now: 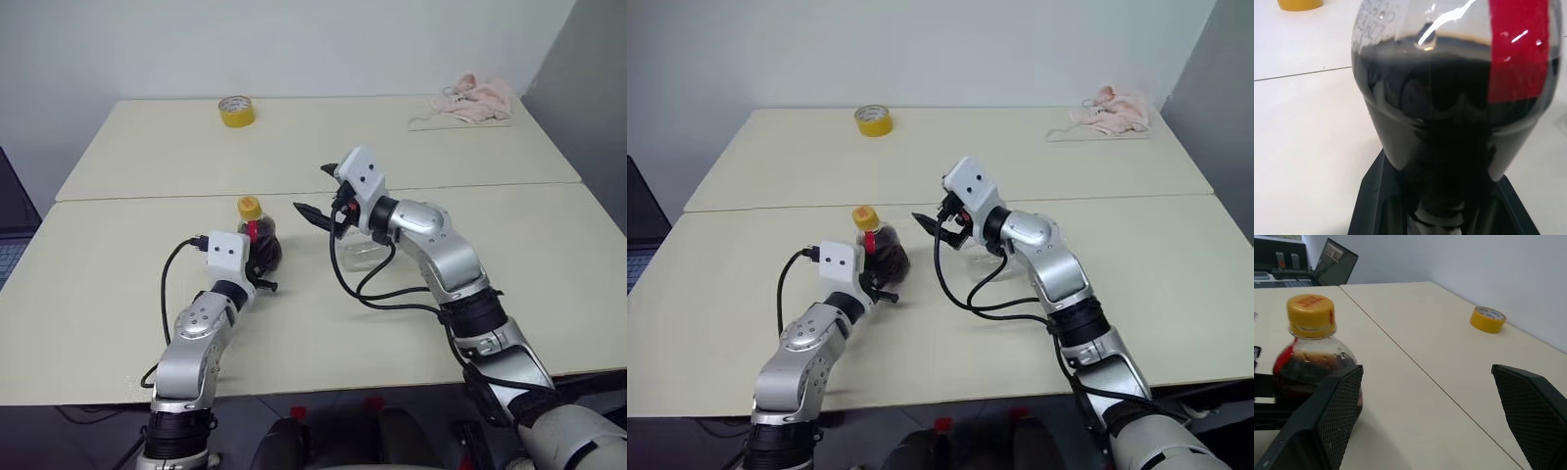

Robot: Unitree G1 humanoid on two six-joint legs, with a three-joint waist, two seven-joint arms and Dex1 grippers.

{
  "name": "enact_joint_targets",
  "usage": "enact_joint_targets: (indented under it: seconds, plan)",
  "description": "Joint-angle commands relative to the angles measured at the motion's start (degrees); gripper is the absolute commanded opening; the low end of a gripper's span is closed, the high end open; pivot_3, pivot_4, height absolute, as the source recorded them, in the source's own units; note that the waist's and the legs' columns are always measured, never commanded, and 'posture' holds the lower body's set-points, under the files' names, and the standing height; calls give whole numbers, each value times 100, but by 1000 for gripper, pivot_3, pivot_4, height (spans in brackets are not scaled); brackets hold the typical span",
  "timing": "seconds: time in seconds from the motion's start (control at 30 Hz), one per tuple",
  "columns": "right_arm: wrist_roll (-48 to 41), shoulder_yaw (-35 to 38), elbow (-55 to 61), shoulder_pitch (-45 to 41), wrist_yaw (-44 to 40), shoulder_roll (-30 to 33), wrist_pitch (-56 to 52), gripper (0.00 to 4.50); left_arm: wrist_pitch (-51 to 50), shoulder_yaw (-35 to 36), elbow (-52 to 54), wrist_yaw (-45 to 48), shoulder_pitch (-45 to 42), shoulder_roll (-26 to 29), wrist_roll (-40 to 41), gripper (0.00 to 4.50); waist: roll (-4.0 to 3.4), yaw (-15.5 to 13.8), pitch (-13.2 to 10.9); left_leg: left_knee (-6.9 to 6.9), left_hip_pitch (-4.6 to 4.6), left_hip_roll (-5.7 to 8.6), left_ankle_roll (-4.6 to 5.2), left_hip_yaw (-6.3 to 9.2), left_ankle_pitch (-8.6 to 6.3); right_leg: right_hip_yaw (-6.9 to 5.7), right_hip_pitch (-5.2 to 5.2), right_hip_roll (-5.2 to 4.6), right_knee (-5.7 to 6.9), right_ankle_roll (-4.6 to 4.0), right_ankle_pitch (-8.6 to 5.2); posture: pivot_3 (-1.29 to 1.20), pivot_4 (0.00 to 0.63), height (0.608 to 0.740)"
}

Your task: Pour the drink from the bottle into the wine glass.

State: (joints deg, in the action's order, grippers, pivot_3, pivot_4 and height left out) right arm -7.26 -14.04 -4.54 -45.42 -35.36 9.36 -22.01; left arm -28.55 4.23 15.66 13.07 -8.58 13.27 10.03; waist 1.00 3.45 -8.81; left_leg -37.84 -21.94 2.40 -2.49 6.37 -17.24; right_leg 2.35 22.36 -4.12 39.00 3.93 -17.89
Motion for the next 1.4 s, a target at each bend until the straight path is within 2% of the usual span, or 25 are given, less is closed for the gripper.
enact_joint_targets:
  seconds: [0.03,0.13,0.53,0.97,1.4]
  plan:
    - [-402,-19,637,-22,-435,-42,-123,4500,96,68,92,0,-35,54,2,844,0,-6,0,-1,0,1,0,0,0,0,-1,0,-1,0,0,0,150,740]
    - [-494,-187,758,-135,-584,-195,-210,4500,71,44,77,37,-66,93,-3,844,0,-10,0,-4,-1,3,0,0,0,0,-3,-2,-2,0,0,0,150,740]
    - [140,-383,-745,-870,-203,-917,426,4500,94,-44,96,87,-83,148,-17,793,0,-15,0,-4,0,5,0,2,0,-1,-1,-4,-1,0,0,0,150,740]
    - [441,-191,-1251,-1010,-17,-867,658,4500,149,-48,57,137,-105,130,-14,792,0,-15,0,-5,0,5,-1,2,0,-1,-1,-4,0,0,0,0,150,740]
    - [183,10,-395,-514,-93,-395,172,4500,150,-21,63,127,-74,148,0,791,0,-20,0,-5,-1,5,-1,3,0,-1,-2,-5,0,0,0,0,150,740]
